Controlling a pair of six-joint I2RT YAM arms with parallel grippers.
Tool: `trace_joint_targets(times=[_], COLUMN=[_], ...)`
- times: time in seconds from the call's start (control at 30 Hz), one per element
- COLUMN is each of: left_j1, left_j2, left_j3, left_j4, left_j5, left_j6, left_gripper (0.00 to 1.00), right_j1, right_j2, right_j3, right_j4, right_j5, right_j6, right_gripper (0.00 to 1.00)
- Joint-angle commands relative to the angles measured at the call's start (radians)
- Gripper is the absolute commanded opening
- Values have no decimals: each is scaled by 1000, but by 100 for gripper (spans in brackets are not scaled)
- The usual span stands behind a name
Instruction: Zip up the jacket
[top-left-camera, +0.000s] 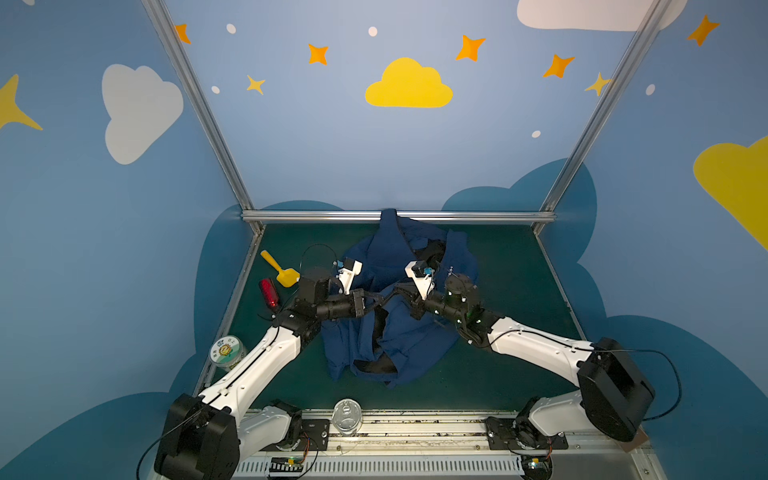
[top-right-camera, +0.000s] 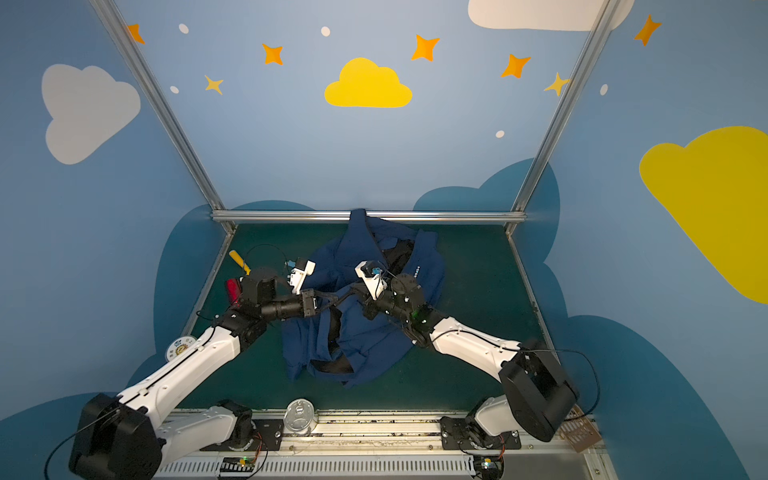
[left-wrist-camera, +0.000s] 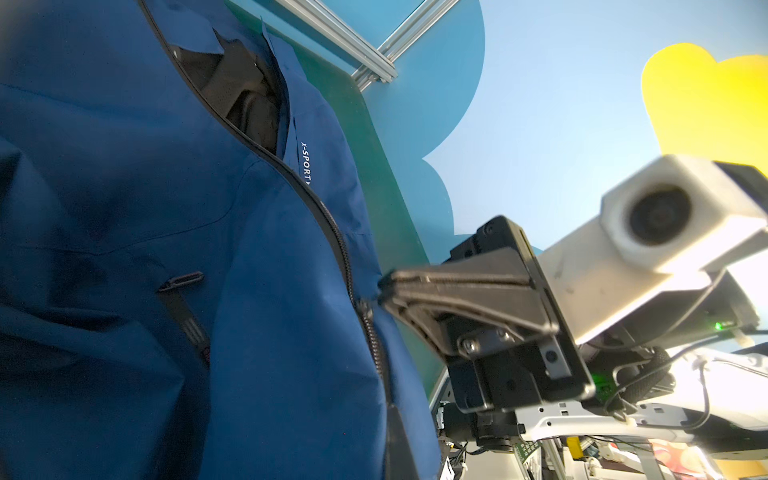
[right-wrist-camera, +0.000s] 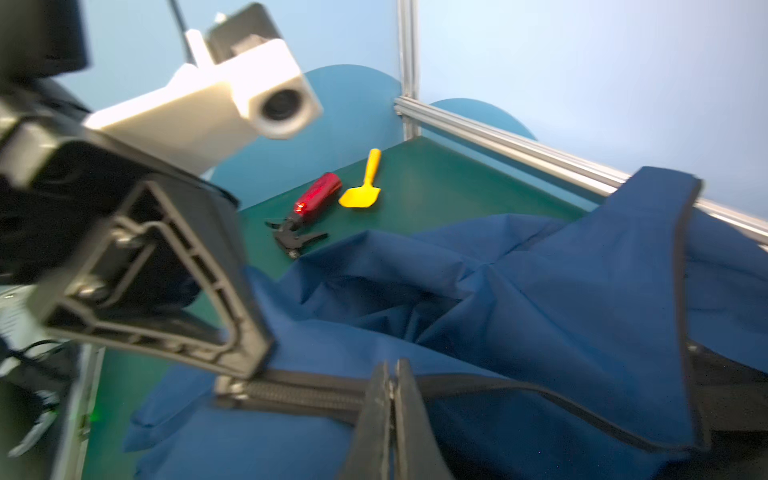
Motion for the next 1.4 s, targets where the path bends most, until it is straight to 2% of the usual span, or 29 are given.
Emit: trace_joint_targets(times=[0.0, 0.13, 0.2, 0.3, 0.37, 0.5, 0.57, 0.6, 0.7, 0.87, 0.97, 1.1, 1.23, 1.37], left_j1=[10, 62, 148, 258, 271, 272, 279, 285, 300, 296, 271, 261, 262, 270], left_j2=[-45, -58, 11, 210, 337, 510, 527, 515, 429, 218, 121, 75, 63, 39], left_j3=[27, 77, 151, 436, 684, 1141, 1235, 1237, 1094, 586, 345, 201, 155, 106], left_j4=[-101, -174, -177, -254, -375, -564, -588, -585, -560, -448, -456, -529, -578, -545], left_j5=[11, -22, 23, 141, 158, 169, 159, 155, 128, 97, 3, -145, -386, -571], left_j6=[56, 141, 210, 312, 423, 578, 623, 636, 682, 774, 850, 874, 796, 763], left_gripper=[3, 3, 3, 3, 3, 3, 3, 3, 3, 3, 3, 3, 3, 3], right_j1=[-34, -93, -159, -219, -237, -239, -245, -246, -244, -219, -194, -189, -195, -243], right_j2=[40, 104, 149, 193, 210, 196, 153, 118, -28, -263, -333, -378, -375, -346], right_j3=[72, 161, 262, 420, 535, 670, 649, 624, 469, 151, -31, -222, -293, -314], right_j4=[-32, -60, -100, -100, -110, -23, 78, 109, 93, -155, -241, -264, -301, -288], right_j5=[140, 246, 291, 379, 441, 609, 662, 678, 646, 563, 579, 608, 730, 808], right_j6=[-66, -117, -127, -185, -265, -536, -648, -683, -649, -335, -125, 101, 268, 323], right_gripper=[0, 0, 0, 0, 0, 0, 0, 0, 0, 0, 0, 0, 0, 0])
